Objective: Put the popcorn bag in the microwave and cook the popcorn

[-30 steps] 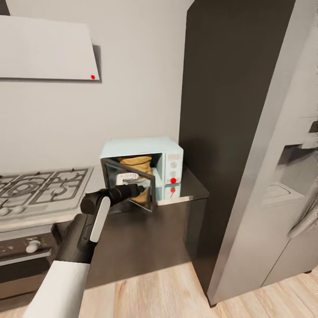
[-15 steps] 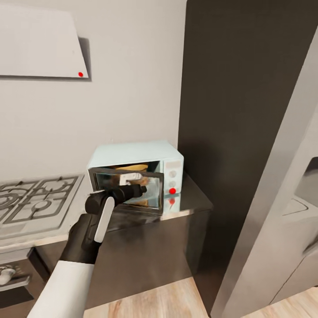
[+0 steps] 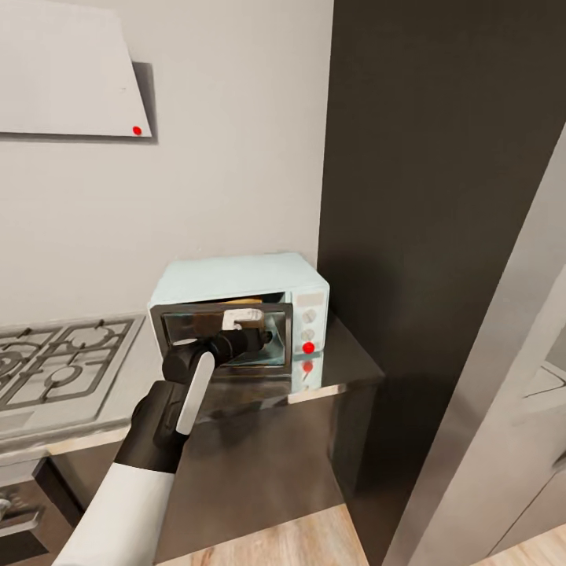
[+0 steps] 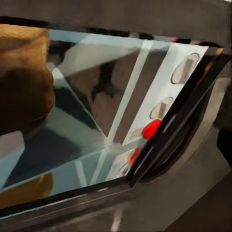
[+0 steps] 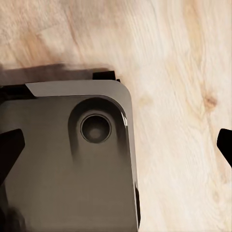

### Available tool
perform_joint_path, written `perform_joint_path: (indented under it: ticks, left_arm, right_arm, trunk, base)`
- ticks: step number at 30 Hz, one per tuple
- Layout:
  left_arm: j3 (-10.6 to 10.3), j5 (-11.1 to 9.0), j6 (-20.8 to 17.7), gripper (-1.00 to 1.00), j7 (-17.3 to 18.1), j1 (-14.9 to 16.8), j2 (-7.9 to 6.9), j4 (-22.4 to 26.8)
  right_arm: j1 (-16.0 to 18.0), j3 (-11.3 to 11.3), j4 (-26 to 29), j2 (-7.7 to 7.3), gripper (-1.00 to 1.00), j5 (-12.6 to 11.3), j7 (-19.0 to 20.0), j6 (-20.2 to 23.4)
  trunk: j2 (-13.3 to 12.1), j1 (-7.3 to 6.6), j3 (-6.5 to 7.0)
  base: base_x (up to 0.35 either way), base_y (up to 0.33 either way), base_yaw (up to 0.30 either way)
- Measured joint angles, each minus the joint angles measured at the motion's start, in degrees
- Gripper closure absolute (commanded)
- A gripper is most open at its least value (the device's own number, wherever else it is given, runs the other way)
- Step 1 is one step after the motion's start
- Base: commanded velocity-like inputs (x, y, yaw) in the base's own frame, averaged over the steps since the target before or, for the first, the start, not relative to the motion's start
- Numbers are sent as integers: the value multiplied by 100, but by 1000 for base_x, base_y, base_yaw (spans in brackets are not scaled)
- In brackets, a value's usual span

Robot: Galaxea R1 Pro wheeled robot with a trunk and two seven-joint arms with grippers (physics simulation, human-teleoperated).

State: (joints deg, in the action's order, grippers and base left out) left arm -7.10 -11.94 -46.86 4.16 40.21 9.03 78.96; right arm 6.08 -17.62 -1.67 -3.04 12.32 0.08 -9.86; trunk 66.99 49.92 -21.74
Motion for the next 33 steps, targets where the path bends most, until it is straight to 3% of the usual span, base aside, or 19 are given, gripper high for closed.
perform_joint_path:
  ticks: [16, 19, 26, 29, 33]
  left_arm:
    - [-1, 40, -96, -100, -1, 2, -5, -73]
    - [-8, -41, -52, -100, -186, 0, 55, -60]
    - [-35, -55, -70, -100, -201, -4, 95, -59]
    - [-202, -76, -77, -100, -201, -8, 95, -85]
    - [-256, -78, -84, -100, -218, -9, 95, -128]
  right_arm:
    - [-1, 9, 0, 0, -100, 9, 5, 0]
    - [1, 10, 0, 0, -100, 9, 1, 0]
    - [-1, 10, 0, -1, -100, 10, 1, 0]
    - [-1, 10, 0, -1, -100, 10, 0, 0]
    - [0, 10, 0, 4, -100, 7, -7, 4]
  trunk:
    - [3, 0, 0]
    - [-3, 6, 0]
    - [-1, 5, 0]
    - [-1, 5, 0]
    - [-1, 5, 0]
  base:
    - [129, 0, 0]
    - [-258, 0, 0]
    - [-343, 0, 0]
    - [-346, 0, 0]
    - [-346, 0, 0]
